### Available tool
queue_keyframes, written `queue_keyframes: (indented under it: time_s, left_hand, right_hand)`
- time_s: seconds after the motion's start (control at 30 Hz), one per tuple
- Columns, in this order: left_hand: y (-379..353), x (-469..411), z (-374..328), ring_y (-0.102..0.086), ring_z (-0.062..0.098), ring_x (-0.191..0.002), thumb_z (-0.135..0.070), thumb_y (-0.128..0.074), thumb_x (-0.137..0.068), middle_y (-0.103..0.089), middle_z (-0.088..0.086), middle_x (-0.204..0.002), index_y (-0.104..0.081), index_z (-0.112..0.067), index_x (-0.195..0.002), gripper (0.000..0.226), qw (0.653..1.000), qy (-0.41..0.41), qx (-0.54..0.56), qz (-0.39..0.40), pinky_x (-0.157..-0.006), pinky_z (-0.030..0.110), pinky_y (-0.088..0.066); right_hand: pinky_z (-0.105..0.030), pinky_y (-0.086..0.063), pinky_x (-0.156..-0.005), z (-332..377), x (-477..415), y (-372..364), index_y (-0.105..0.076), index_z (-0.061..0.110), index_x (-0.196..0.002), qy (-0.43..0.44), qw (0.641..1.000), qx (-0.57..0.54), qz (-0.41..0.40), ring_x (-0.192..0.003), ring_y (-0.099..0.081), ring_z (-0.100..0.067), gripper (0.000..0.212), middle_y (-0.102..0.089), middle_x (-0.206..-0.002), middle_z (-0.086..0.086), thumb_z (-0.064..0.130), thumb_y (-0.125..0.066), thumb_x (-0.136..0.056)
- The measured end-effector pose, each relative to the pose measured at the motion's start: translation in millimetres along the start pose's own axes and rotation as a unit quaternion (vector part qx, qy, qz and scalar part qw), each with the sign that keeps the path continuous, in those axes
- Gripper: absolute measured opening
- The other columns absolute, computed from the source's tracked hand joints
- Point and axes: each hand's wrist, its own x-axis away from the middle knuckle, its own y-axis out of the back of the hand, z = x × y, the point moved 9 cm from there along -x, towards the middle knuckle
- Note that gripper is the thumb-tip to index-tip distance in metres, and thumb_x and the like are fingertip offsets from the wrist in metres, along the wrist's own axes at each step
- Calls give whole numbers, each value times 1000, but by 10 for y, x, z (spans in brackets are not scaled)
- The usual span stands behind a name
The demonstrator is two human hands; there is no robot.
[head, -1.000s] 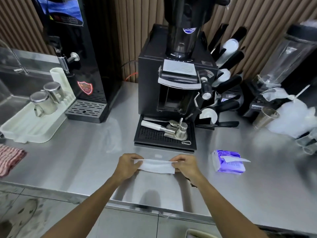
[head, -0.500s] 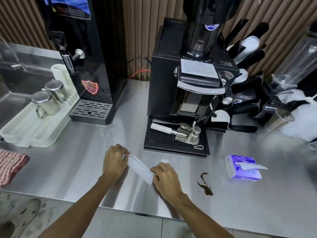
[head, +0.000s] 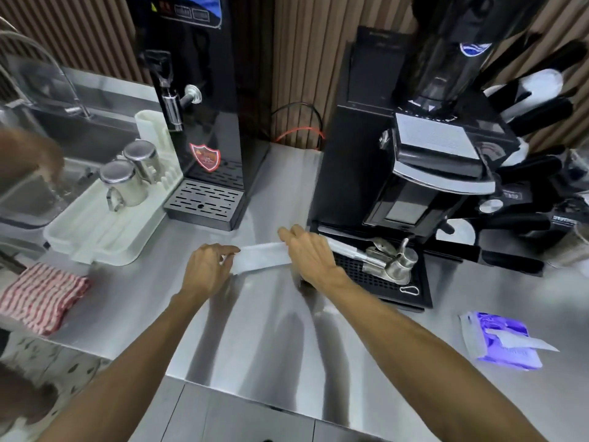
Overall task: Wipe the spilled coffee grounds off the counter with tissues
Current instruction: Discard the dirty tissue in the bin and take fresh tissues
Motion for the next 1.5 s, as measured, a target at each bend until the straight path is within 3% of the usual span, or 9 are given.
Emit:
queue_keyframes:
  time_s: [0.2,0.33,0.43,0.57,0.7,0.8,1.07,1.27,1.5]
  left_hand:
    - [-171,-290,8,-64,28,-91,-11,-59,-92,-71,9,-106,-73,-18,-112,26,999,2,-19,38,-84,34,-53]
    - [-307,-466,-74,-65,28,-87,-7,-53,-93,-69,11,-102,-72,-17,-115,31,997,-23,-49,51,-80,32,-52]
    - [-401,-549,-122,-63,27,-78,1,-55,-88,-68,11,-88,-76,-16,-104,32,993,-51,-95,56,-71,33,-55]
    - [-543,-588,-188,-59,28,-87,-2,-61,-86,-68,10,-92,-75,-20,-106,30,983,-88,-147,65,-76,35,-54]
    - [-698,-566,-274,-55,26,-92,-16,-64,-87,-67,7,-101,-72,-20,-112,26,968,-118,-207,79,-81,30,-47]
    - [-754,-520,-323,-53,24,-83,-24,-73,-78,-65,4,-89,-77,-20,-96,19,955,-143,-250,76,-73,32,-46]
    - [-622,-179,-281,-53,24,-69,-24,-89,-52,-62,2,-77,-76,-19,-76,27,948,-177,-257,58,-57,33,-46]
    - [-506,286,-193,-52,26,-68,-16,-87,-52,-60,1,-77,-75,-18,-78,29,956,-185,-223,39,-53,32,-43]
    - [-392,802,-195,-49,24,-65,-12,-85,-55,-58,0,-76,-72,-20,-75,26,958,-200,-204,15,-52,31,-39]
  right_hand:
    - [-31,-35,-60,39,-496,-169,-63,15,-98,95,979,148,104,-84,-67,-25,30,-58,-102,-3,-8,-56,-80]
    - [-30,-35,-62,-3,-604,-379,-64,16,-104,112,968,183,127,-89,-65,-23,23,-59,-108,-3,3,-57,-87]
    - [-31,-37,-66,-30,-643,-541,-63,17,-112,108,966,192,138,-96,-60,-24,24,-57,-112,-4,10,-54,-91]
    - [-38,-40,-86,-123,-673,-731,-59,19,-122,64,956,231,170,-110,-48,-28,30,-54,-121,-5,20,-45,-94]
    - [-37,-33,-89,-161,-651,-828,-60,24,-118,34,945,255,203,-110,-42,-24,29,-62,-111,0,23,-40,-96]
    - [-38,-30,-88,-134,-600,-853,-60,26,-115,14,942,254,218,-105,-42,-23,28,-64,-102,4,22,-39,-96]
    - [-43,-27,-90,187,-246,-794,-58,28,-110,-35,948,195,250,-101,-43,-25,25,-58,-89,5,22,-39,-94]
    - [-44,-26,-92,407,244,-695,-62,26,-107,-17,960,159,230,-100,-41,-24,25,-58,-83,4,25,-39,-97]
    - [-41,-26,-89,647,740,-676,-59,26,-101,23,958,165,235,-100,-36,-25,17,-39,-61,3,22,-43,-95]
